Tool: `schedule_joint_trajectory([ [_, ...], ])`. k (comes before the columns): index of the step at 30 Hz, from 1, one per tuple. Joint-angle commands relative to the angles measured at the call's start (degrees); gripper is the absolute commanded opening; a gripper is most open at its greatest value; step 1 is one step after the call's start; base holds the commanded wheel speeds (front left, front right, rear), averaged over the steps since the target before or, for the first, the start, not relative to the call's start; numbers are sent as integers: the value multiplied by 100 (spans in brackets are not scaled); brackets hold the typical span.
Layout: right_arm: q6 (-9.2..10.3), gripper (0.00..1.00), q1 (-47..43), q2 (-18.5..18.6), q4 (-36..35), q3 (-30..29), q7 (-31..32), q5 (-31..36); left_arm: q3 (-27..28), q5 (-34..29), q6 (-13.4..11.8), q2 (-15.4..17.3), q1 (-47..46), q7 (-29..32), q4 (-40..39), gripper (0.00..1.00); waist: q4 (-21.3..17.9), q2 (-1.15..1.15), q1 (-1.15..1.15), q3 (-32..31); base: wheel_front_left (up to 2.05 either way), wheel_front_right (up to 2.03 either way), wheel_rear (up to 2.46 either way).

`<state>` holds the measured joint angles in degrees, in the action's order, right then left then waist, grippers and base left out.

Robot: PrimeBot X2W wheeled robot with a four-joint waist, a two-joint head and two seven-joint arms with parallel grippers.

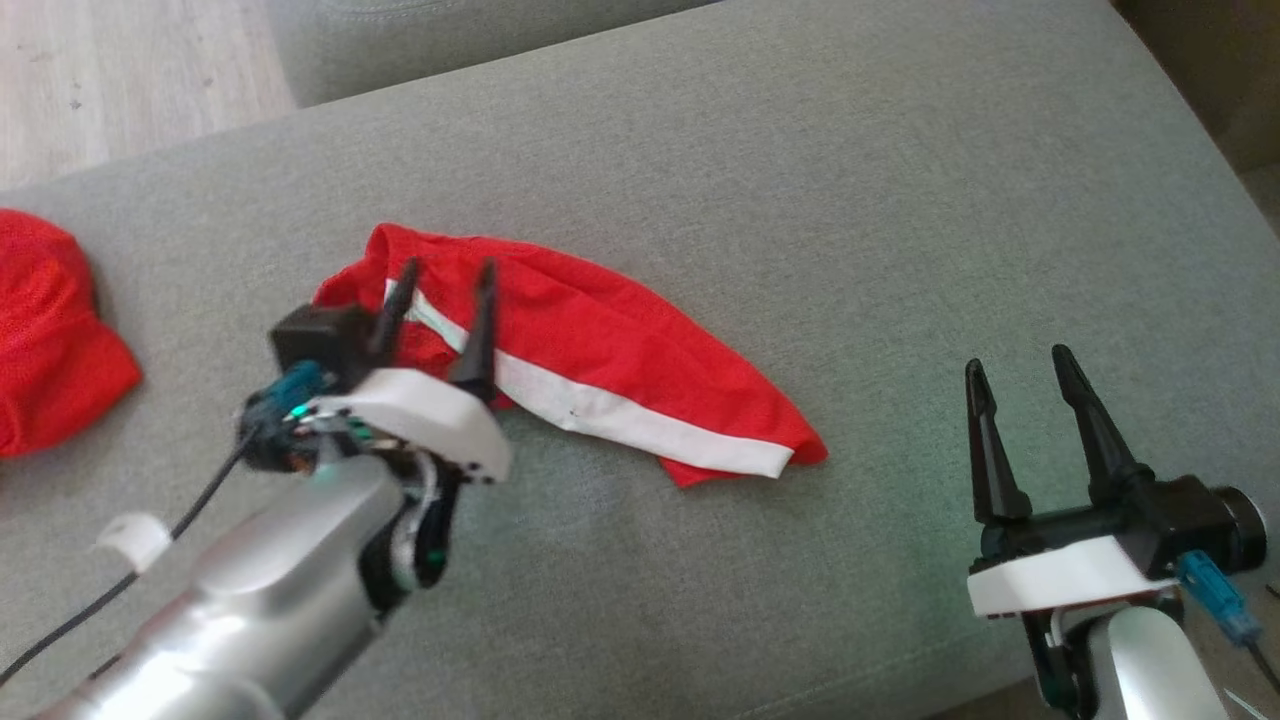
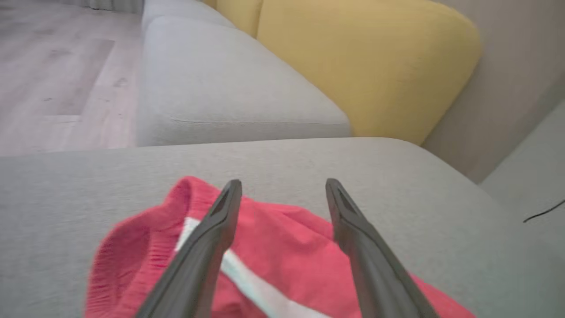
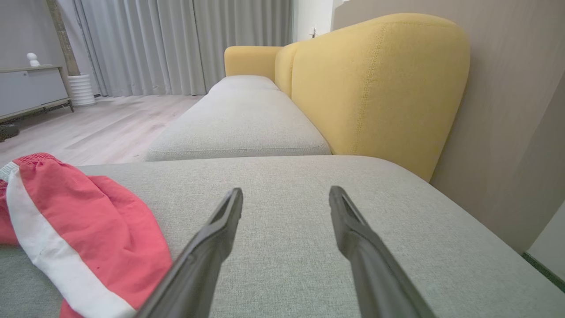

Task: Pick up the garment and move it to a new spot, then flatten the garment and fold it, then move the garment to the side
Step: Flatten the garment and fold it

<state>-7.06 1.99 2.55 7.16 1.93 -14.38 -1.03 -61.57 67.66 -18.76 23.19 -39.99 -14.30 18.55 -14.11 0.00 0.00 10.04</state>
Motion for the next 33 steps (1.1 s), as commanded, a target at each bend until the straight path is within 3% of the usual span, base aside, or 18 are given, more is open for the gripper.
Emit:
schedule_joint_trajectory([
  [1, -43, 100, 83, 32, -207, 121, -62, 3, 312, -110, -49, 195, -46, -68, -35, 100, 26, 0, 0, 13, 0, 0, 0],
  [9, -43, 100, 125, 32, -208, 204, -62, 9, 696, 173, 170, 287, 46, -22, 534, 100, 31, 0, 0, 122, 0, 0, 0],
  [16, -43, 100, 137, 32, -196, 182, -62, 34, 667, 243, 597, 183, -129, 87, 828, 100, -61, 0, 0, 172, 0, 0, 0],
  [23, -43, 100, 108, 32, -188, 185, -62, 32, 617, 272, 783, 85, -207, 178, 1101, 100, -105, 0, 0, 164, 0, 0, 0],
  [24, -43, 100, 109, 32, -188, 187, -62, 28, 583, 265, 844, 68, -226, 219, 1137, 25, -105, 0, 0, 167, 0, 0, 0],
  [25, -43, 100, 112, 32, -189, 189, -62, 24, 554, 250, 900, 47, -246, 233, 1159, 0, -102, 0, 0, 166, 0, 0, 0],
  [29, -43, 100, 73, 32, -202, 127, -62, 27, 512, 233, 1050, -35, -275, 225, 1094, 0, -24, 0, 0, 121, 0, 0, 0],
  [33, -43, 100, -58, 32, -210, 21, -62, 69, 615, 59, 913, 114, -102, 46, 451, 0, 142, 0, 0, 23, 0, 0, 0],
])
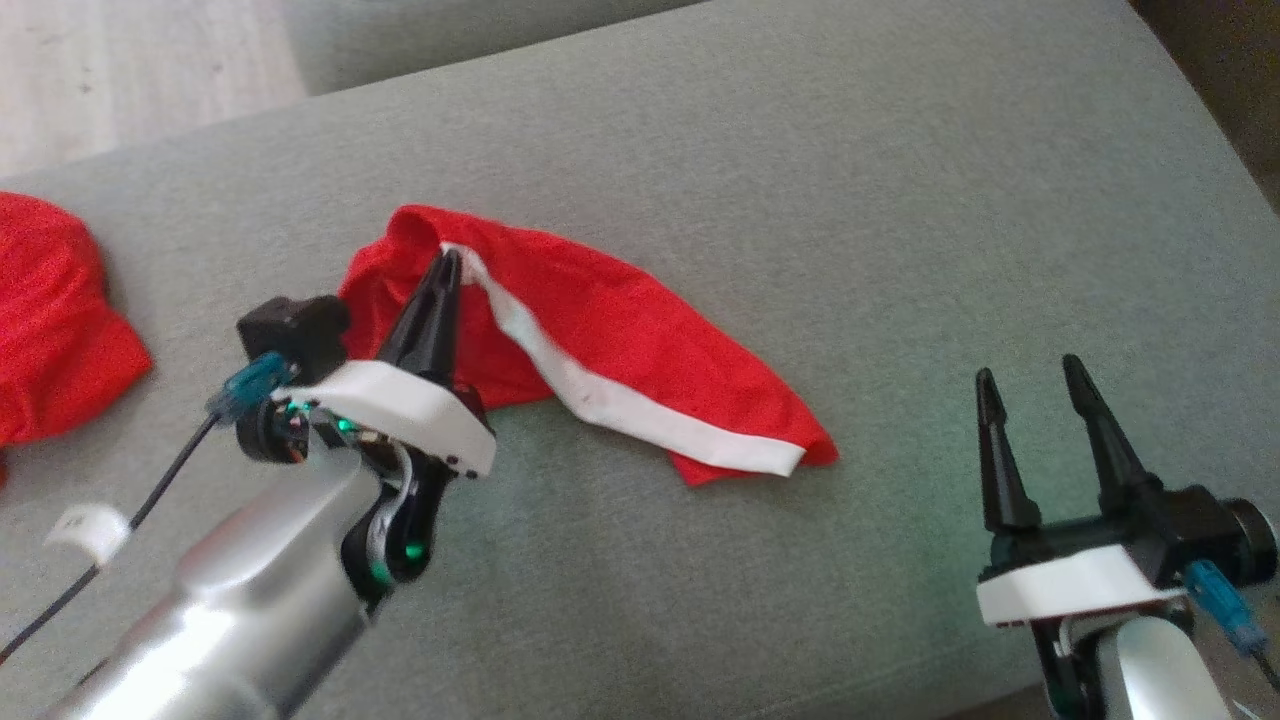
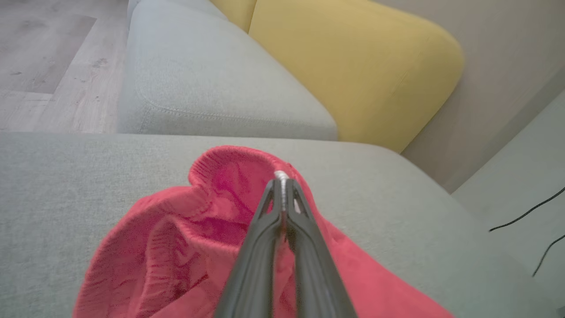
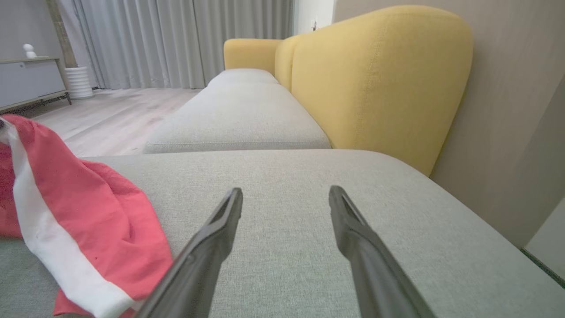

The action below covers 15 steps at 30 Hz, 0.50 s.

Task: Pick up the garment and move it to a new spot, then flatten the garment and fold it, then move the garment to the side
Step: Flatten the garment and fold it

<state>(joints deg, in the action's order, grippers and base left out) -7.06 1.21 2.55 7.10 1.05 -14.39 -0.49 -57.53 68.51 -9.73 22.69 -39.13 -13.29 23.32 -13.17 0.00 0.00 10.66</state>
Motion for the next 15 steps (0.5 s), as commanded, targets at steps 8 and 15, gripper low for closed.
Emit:
schedule_joint_trajectory([
  [8, -43, 100, -178, 32, -228, -57, -61, 48, 1005, 227, -1137, 1273, 2079, -165, -2934, 0, 501, 0, 0, -131, 0, 0, 0],
  [15, -43, 100, -121, 32, -184, -3, -61, 41, 1382, 256, -1398, 1544, 3571, -169, -3362, 5, 651, 0, 0, -111, 0, 0, 0],
])
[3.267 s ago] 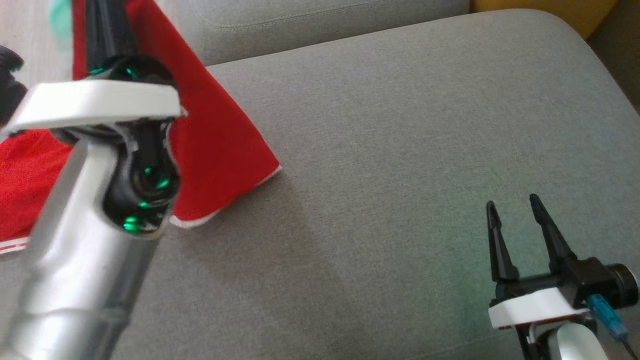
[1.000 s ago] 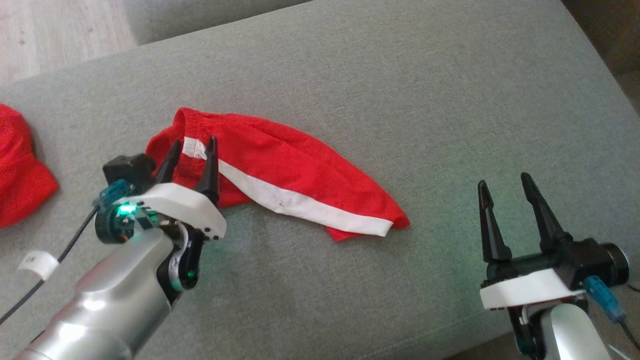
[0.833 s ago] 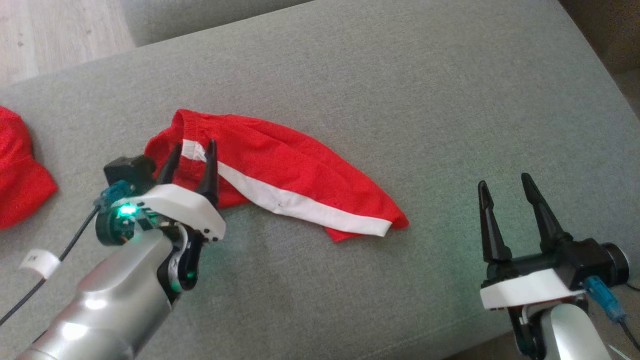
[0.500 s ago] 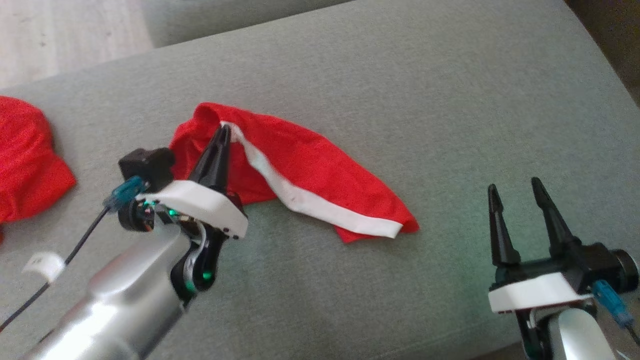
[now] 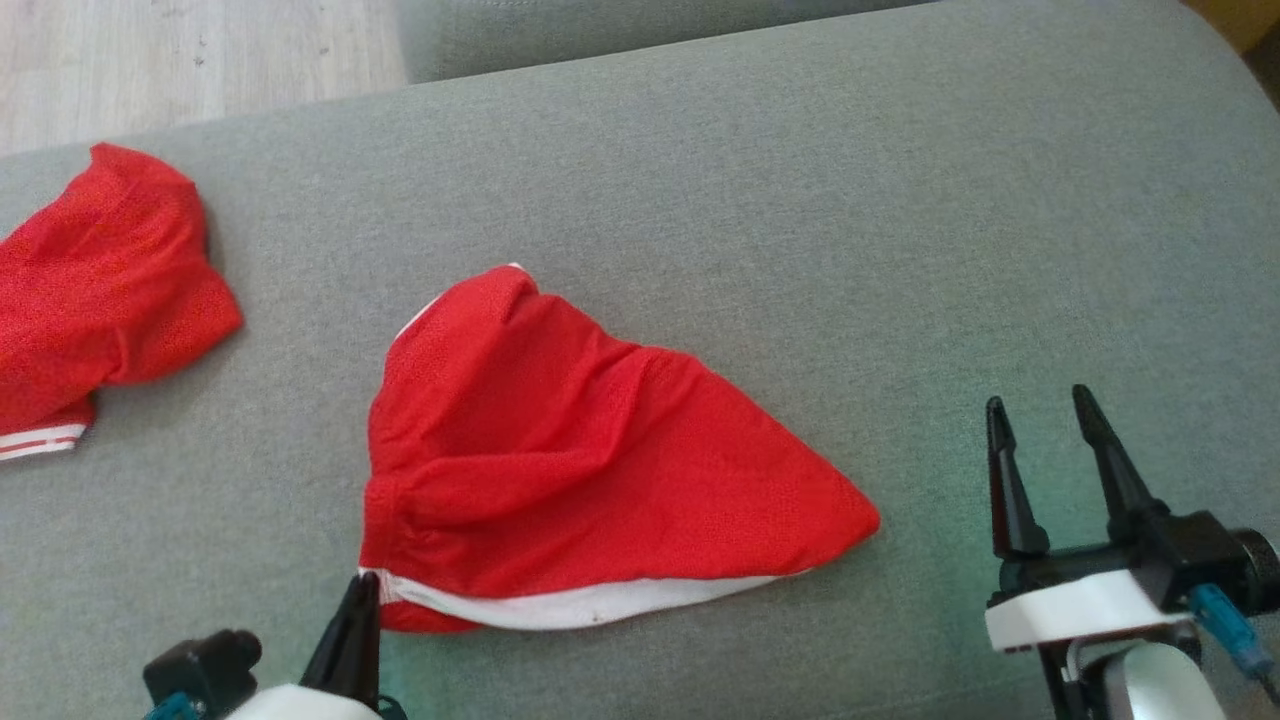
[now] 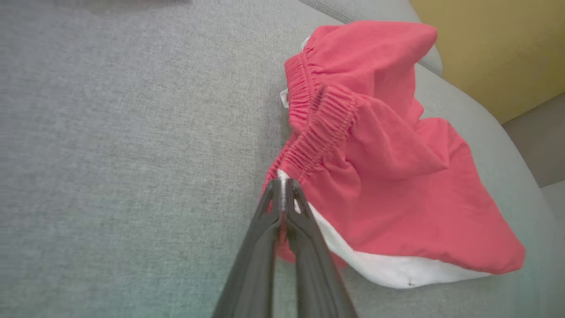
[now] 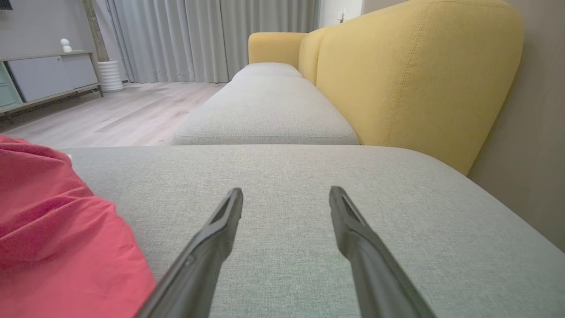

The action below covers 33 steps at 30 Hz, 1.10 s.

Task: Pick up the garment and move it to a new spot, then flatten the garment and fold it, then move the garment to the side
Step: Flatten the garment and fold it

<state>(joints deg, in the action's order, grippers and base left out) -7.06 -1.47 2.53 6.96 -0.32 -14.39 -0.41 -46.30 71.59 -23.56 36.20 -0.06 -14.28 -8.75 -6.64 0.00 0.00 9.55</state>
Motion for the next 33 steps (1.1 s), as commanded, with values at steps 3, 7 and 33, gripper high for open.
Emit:
schedule_joint_trajectory([
  [3, -43, 100, 170, 34, -127, 201, -61, 52, 103, -155, -14, 218, -305, 28, -79, 100, -50, 0, 0, -18, 0, 0, 0],
  [7, -43, 100, 206, 34, -142, 184, -61, 23, -72, -660, -525, 764, -382, 244, -33, 100, -219, 0, 0, -11, 0, 0, 0],
  [33, -43, 100, 634, 34, -258, 600, -61, -139, -1982, -2565, 662, -698, -3889, 2660, 785, 100, -1006, 0, 0, 510, 0, 0, 0],
])
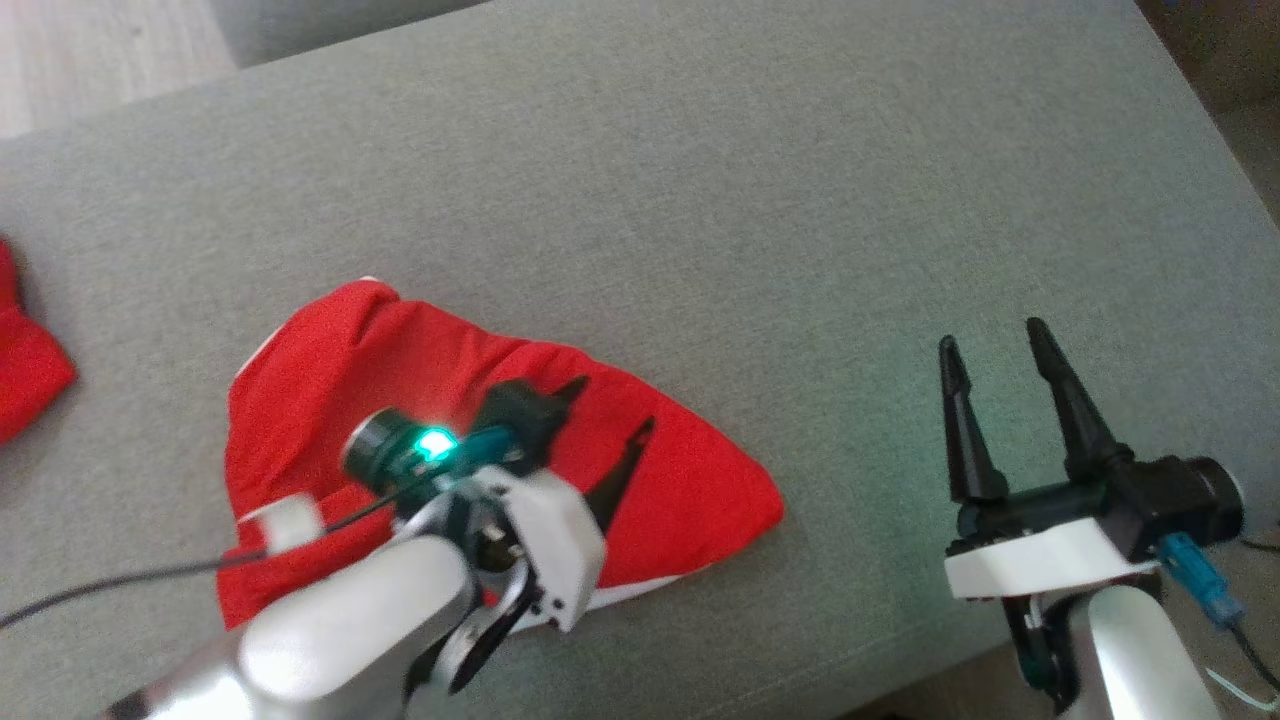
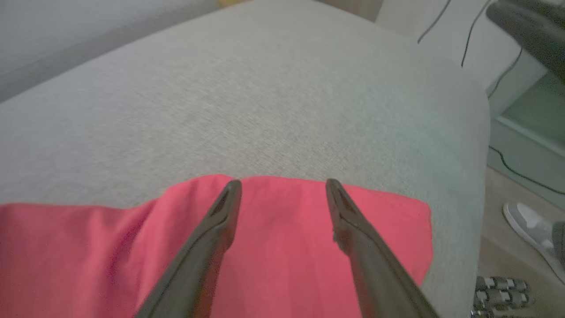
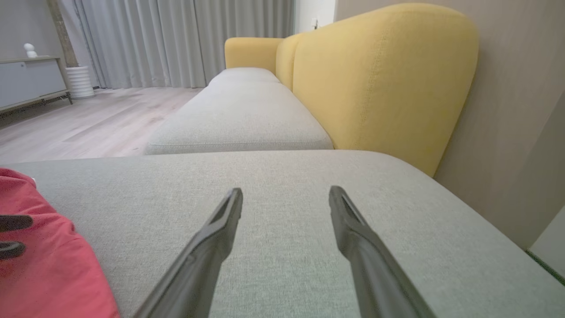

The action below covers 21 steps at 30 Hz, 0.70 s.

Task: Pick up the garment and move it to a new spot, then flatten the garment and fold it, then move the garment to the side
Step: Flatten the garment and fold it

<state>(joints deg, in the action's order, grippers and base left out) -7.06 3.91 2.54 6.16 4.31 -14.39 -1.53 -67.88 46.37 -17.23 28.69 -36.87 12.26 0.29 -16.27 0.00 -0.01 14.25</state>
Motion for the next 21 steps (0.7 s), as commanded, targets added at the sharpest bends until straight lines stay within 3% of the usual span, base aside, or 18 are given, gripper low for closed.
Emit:
schedule_joint_trajectory([
  [1, -43, 100, 106, 33, -169, 184, -61, -46, 52, -124, 174, -61, -372, 117, 102, 100, -85, 0, 1, 65, 0, 0, 0],
  [6, -43, 100, 121, 33, -140, 294, -61, -103, -356, -345, 1004, -508, -868, 618, 875, 100, -218, 0, 1, 123, 0, 0, 0],
  [15, -43, 100, 129, 33, -125, 328, -61, -139, -524, -814, 1880, -962, -885, 1186, 1880, 100, -382, 0, 1, 137, 0, 0, 0],
  [16, -43, 100, 130, 33, -125, 323, -61, -148, -528, -834, 1938, -998, -836, 1231, 1960, 0, -395, 0, 1, 135, 0, 0, 0],
  [21, -43, 100, 112, 33, -136, 270, -61, -178, -484, -795, 2033, -1127, -639, 1084, 2161, 0, -412, 0, 1, 130, 0, 0, 0],
])
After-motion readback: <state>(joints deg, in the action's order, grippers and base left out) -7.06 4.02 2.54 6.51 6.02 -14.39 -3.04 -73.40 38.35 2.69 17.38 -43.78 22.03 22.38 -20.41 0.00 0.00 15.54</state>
